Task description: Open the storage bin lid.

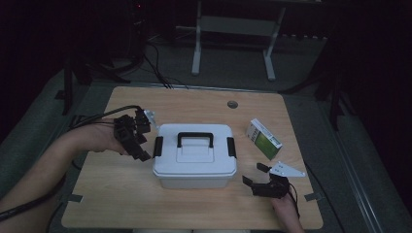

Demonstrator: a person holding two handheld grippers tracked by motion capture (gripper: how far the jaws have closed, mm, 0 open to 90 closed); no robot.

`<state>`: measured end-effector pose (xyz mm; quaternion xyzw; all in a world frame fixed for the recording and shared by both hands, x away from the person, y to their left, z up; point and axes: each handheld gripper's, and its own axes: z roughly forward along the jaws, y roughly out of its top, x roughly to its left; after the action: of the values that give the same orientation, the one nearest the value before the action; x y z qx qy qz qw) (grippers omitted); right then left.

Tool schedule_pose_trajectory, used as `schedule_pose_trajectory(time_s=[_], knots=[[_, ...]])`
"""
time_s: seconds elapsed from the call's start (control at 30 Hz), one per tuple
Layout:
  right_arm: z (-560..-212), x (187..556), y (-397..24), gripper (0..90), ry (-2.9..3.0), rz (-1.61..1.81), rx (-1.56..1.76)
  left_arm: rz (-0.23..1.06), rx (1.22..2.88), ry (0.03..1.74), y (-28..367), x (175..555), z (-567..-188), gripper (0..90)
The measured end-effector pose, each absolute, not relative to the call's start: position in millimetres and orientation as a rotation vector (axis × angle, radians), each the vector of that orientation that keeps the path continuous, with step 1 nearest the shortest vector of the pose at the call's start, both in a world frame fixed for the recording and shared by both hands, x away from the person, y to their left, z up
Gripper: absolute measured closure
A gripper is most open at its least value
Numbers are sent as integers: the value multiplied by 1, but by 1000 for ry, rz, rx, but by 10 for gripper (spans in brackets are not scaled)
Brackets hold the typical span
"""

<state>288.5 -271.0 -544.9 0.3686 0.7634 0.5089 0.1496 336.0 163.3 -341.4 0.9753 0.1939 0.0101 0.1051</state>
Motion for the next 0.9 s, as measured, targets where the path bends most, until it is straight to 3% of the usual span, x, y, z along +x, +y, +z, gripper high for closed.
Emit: schedule_pose_trajectory(time_s=[0.9], knots=[[-545, 288, -271, 142, 2199, 1463, 1045, 71, 2958, 497, 106, 369, -347, 367]])
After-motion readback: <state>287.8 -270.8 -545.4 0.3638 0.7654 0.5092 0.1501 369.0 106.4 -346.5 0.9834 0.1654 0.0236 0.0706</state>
